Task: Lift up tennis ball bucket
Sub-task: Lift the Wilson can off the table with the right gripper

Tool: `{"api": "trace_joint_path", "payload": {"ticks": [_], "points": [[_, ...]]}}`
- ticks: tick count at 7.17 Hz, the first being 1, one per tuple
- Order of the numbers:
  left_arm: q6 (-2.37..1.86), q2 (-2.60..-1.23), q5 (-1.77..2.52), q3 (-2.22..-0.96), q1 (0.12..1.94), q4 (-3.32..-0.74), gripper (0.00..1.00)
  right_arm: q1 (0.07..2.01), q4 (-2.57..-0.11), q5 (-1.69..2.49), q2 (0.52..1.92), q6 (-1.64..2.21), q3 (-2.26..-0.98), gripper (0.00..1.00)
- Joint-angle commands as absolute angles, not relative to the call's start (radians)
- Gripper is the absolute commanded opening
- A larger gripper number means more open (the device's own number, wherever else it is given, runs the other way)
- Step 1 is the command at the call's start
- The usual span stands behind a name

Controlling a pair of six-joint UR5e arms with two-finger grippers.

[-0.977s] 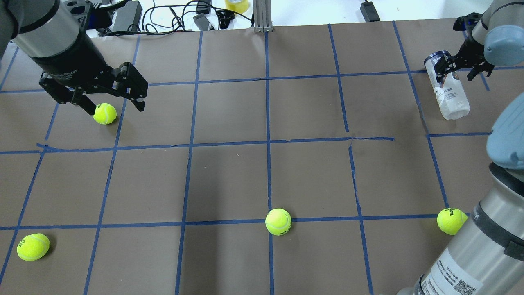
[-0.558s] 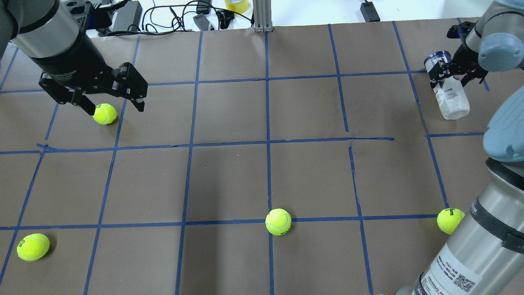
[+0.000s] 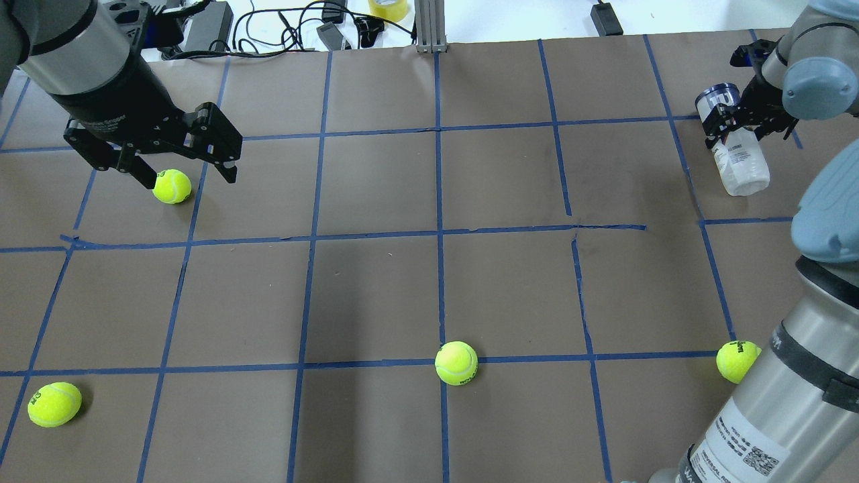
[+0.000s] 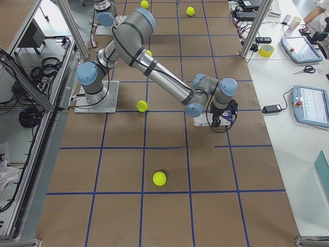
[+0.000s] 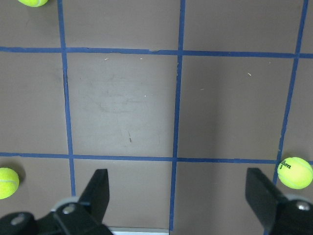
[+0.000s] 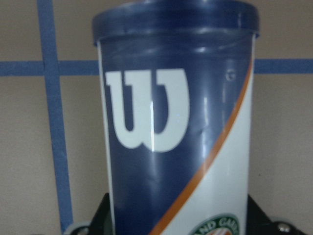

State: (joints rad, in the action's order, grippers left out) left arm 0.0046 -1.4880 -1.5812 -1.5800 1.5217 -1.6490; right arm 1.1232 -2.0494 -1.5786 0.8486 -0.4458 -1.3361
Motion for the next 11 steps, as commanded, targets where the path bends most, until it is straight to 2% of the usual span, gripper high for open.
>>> {"api": "trace_joint_path", "payload": {"ticks": [1,5,6,7,11], "points": [[0.005,-1.488,-1.582,-1.58,1.522,-1.649,1.0,1.123,-2.043,-1.578,0.86,-0.449,-1.336,0.66],[0.005,-1.488,-1.58,-1.58,1.522,-1.649,1.0,1.149,-2.031,-1.575,0.934,-0.454,-1.336,0.67],[0.005,-1.488,-1.58,-1.58,1.52,-1.648,1.0,1.202,-2.007,-1.575,0.968,-0.469,-1.338,0.67],[0.005,-1.488,-1.58,-1.58,1.52,-1.647,1.0,1.262,-1.982,-1.577,0.998,-0.466,-1.338,0.73],[0.056,-1.485,-1.568,-1.578,1.456,-1.644,1.0,1.513,-1.994,-1.591,1.046,-0.472,-1.35,0.74]]}}
